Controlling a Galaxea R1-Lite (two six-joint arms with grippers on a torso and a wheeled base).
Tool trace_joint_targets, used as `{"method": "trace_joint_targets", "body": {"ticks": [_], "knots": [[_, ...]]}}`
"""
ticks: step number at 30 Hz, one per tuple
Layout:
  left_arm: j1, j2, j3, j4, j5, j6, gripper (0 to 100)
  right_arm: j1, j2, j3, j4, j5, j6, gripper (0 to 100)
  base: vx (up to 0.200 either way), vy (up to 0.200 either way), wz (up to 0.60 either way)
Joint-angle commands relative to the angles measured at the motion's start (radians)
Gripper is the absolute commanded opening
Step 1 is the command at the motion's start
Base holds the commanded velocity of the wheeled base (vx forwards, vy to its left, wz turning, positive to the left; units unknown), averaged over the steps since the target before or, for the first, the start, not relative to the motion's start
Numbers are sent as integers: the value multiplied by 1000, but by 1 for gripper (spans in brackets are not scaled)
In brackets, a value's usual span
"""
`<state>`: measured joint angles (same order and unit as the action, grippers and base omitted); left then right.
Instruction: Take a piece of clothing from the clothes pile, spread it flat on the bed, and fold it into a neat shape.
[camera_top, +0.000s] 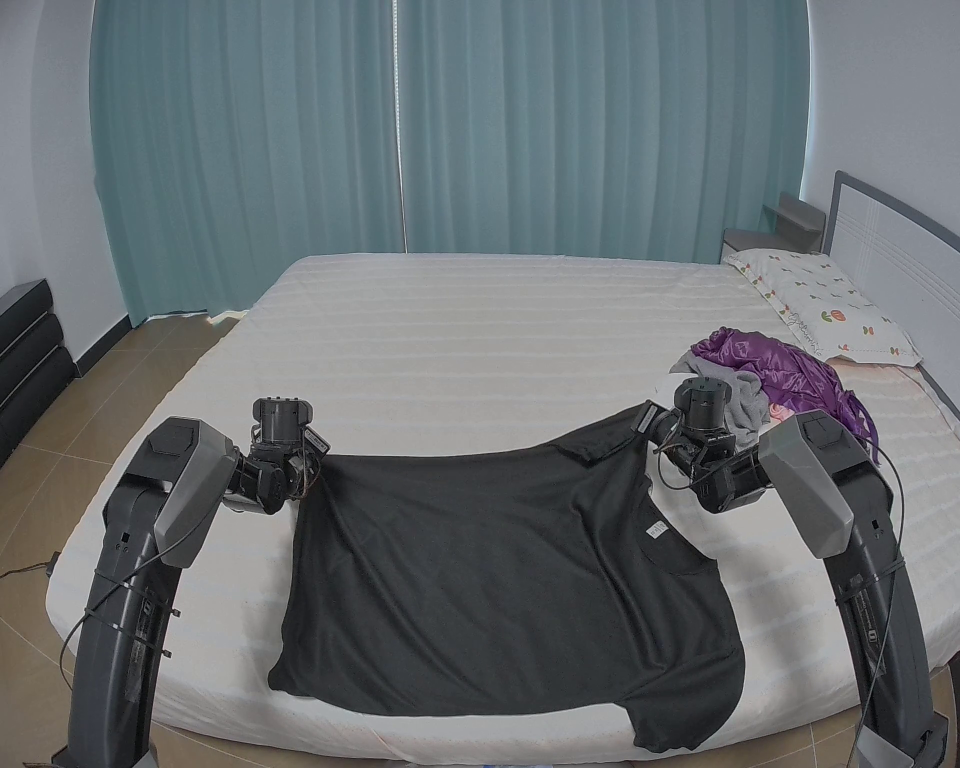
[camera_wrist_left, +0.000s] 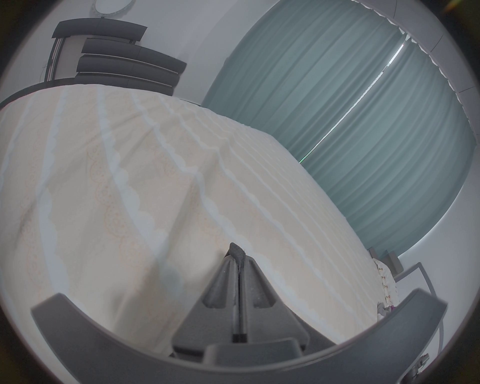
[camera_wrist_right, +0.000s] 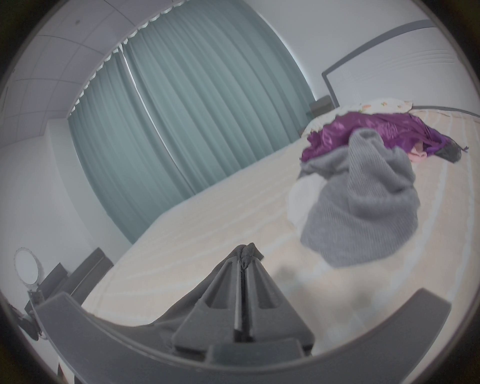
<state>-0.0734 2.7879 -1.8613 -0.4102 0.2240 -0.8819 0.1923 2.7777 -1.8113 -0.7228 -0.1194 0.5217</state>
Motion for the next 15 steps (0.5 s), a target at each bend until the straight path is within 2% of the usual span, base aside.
{"method": "trace_joint_targets", "body": {"ticks": [1,11,12,15], "knots": [[0,9,1,-67,21,-2,0,-1,143,-189,-6,-65,-6,0,0,0,0],[0,12,-1,-114,41,1,0,-5,178,-189,-4,-48,-11,0,0,0,0],[0,12,-3,-114,41,1,0,-8,178,-189,-3,-43,-11,100,0,0,0],[3,13,-9,-114,51,1,0,-11,180,-189,-14,-33,-9,100,0,0,0]]}}
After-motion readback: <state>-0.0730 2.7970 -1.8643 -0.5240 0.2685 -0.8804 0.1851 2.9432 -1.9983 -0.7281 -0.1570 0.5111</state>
